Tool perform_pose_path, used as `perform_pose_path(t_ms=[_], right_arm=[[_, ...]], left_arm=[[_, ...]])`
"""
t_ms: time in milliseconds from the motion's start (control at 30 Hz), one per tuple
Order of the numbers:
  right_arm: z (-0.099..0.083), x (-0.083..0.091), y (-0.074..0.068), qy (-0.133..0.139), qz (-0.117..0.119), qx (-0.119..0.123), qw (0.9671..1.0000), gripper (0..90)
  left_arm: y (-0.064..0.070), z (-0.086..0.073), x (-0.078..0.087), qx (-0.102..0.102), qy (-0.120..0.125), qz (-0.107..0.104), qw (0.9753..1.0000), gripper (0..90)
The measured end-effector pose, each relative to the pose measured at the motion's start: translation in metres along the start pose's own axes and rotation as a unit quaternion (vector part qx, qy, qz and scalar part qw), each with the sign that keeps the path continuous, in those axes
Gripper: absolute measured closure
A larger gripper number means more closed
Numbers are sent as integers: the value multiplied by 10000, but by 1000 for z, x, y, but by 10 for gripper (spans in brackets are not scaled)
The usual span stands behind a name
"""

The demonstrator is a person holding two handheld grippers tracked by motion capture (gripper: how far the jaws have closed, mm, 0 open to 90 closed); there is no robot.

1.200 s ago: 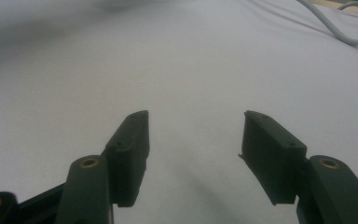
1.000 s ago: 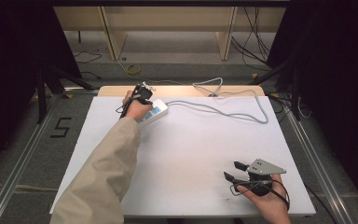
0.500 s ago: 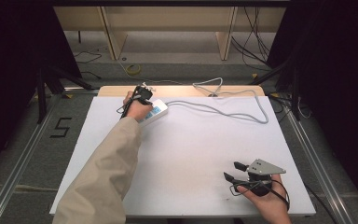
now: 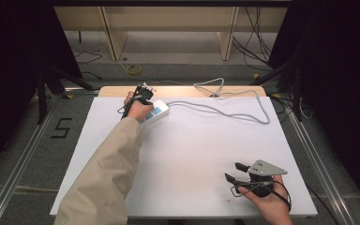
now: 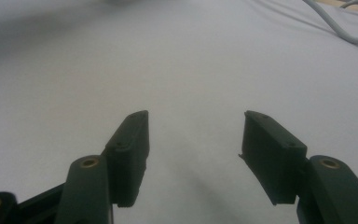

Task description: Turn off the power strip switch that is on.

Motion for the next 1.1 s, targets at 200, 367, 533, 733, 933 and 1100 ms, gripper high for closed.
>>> perform_pose_path(t_ms=[200,367,533,733,933,1100], right_arm=[[0,0,1,-2,0,0,10000,423],[-1,1,1,-9,4,-1,10000,421],[-1,0,1,-14,7,2,10000,421],[-1,0,0,-19,6,6,10000,421],[-1,0,1,-20,1,4,10000,421],[-1,0,0,-16,7,6,10000,421]], left_arm=[[3,10,0,-51,33,22,10000,896],[2,7,-4,-19,-48,31,10000,896],[1,9,-4,-53,22,62,10000,896],[0,7,-7,-98,-61,80,9999,896],[2,8,-9,-81,-3,94,9999,896],[1,7,-10,-102,-64,98,9999,896]])
Point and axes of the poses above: each handheld gripper's, and its own axes: x roughly backward along the jaws, z roughly out of its top, y roughly to its right, the point moved 4 cm from there along -x, roughly forward along the jaws, and after that the axes turned 4 degrees about z, right-handed, at the moved point
